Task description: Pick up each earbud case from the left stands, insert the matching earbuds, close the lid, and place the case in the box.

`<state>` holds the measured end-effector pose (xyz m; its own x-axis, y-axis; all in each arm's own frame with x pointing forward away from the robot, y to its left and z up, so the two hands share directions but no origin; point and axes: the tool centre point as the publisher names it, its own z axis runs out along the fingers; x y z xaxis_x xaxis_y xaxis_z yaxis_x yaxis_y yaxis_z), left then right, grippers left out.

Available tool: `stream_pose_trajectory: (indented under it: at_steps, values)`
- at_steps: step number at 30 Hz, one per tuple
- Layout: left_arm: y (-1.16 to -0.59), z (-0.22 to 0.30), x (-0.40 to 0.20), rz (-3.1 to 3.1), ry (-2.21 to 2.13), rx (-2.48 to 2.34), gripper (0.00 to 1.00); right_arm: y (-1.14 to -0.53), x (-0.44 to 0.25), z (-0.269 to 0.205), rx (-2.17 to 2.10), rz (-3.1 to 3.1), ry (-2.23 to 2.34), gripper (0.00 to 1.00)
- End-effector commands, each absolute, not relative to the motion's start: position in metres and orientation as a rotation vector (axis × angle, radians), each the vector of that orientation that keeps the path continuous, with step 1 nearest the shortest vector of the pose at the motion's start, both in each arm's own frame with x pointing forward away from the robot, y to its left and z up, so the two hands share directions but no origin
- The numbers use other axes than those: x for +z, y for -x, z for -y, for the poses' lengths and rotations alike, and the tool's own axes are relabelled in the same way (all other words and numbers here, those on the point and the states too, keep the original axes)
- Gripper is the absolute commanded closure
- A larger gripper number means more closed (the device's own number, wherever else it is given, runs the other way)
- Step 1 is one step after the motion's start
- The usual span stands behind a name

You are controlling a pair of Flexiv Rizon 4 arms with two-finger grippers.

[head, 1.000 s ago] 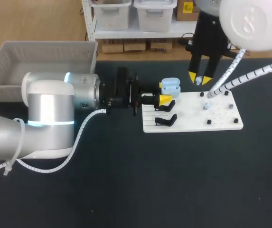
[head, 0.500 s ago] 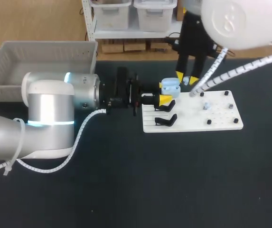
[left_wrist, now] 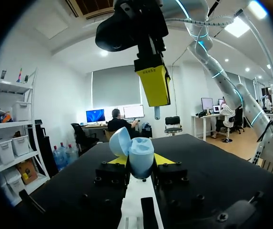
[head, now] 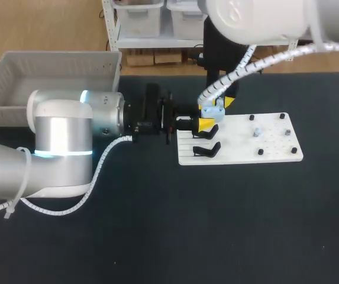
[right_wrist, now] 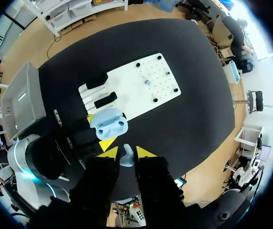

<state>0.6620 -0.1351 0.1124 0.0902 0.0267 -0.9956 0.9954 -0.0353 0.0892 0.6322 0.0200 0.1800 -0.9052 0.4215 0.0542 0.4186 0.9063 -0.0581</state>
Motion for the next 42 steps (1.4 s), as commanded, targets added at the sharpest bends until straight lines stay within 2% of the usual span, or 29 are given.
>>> stream_pose_trajectory:
  at_steps: [1,42]
  values:
    - [-0.661,0.135,0.111,-1.144,-1.291,-1.149,1.00,-0.641,0.177,-0.023,0.161,2.983,0.650,1.00]
    - [-0.649,0.136,0.101,-1.211,-1.291,-1.156,1.00,-0.641,0.154,-0.014,0.182,2.949,0.661,1.00]
